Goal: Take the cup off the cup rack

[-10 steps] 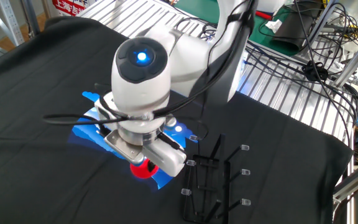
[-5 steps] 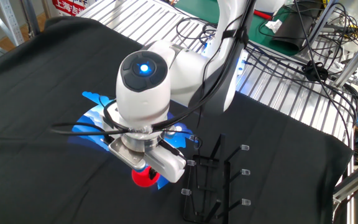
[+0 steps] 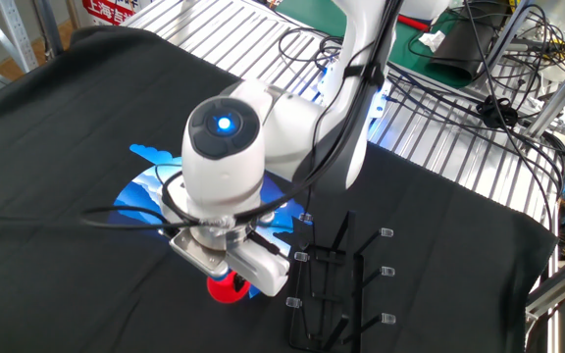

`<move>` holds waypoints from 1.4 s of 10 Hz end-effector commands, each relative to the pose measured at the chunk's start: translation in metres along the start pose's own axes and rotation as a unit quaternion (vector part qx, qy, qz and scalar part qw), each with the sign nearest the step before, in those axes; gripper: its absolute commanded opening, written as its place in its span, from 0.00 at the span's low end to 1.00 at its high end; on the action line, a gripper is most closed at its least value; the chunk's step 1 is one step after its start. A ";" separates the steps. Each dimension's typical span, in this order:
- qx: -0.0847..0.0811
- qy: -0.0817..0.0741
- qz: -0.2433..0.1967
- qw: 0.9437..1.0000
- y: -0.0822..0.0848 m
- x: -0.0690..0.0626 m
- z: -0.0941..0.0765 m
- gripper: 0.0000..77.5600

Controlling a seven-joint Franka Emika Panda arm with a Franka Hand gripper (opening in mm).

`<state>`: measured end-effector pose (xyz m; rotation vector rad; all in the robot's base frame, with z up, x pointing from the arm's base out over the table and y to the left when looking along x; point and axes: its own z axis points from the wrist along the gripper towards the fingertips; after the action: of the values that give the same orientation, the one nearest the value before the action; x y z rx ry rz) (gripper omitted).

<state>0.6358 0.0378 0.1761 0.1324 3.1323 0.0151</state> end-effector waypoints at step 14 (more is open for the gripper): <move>0.003 -0.012 0.005 1.000 -0.004 0.011 -0.003 1.00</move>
<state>0.6367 0.0446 0.1571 0.1611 3.0974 0.0192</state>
